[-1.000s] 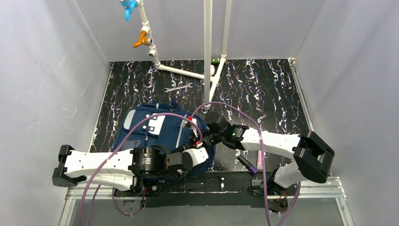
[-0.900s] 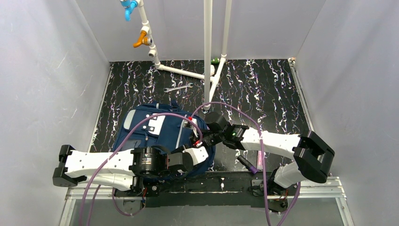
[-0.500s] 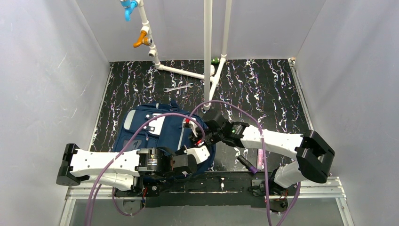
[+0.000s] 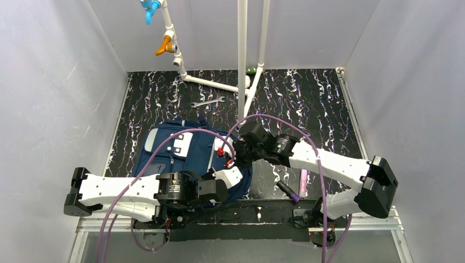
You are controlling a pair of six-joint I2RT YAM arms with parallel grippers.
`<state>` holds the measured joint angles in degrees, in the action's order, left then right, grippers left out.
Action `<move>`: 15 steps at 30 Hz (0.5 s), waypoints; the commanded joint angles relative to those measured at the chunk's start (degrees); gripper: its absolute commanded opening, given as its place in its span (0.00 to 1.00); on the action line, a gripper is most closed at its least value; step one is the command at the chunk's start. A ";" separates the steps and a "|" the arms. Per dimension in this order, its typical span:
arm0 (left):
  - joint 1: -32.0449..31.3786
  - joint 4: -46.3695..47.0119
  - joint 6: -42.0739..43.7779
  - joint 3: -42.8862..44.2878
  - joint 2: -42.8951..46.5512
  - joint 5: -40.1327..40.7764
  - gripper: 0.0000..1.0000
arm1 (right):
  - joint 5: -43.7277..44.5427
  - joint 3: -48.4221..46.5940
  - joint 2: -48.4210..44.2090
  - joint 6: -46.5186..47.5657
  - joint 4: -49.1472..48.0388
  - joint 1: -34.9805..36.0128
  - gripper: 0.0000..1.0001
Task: Pack the student bag
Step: Zip the student bag at the center of the board.
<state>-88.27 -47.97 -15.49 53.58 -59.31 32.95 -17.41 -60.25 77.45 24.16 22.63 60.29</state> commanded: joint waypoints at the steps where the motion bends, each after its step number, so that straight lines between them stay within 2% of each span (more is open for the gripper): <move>1: -1.35 -6.60 -1.35 -0.76 1.89 -0.03 0.00 | 12.49 -4.04 4.26 14.23 -1.90 -6.03 0.01; 5: -2.19 -6.49 -1.26 -0.89 2.65 0.00 0.00 | 8.84 -6.62 11.12 19.39 -6.04 -12.48 0.01; 9: -2.89 -6.52 -1.72 -1.02 3.59 0.97 0.00 | 5.56 -11.88 17.26 24.23 -3.88 -16.19 0.01; 13: -3.29 -6.21 -1.07 -1.15 5.87 -0.32 0.00 | -0.18 -15.13 19.47 27.99 0.15 -16.35 0.01; 14: -3.38 -6.21 -0.98 -0.68 7.01 -0.77 0.07 | -1.88 -15.93 19.45 27.79 1.97 -16.35 0.01; 15: -3.40 -5.99 -1.28 0.13 8.23 -1.07 0.22 | -4.54 -16.51 19.30 27.61 3.91 -16.35 0.01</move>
<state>-90.32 -49.34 -15.62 52.84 -56.45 34.04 -20.16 -72.23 96.53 46.46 21.47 46.22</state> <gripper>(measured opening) 0.065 0.054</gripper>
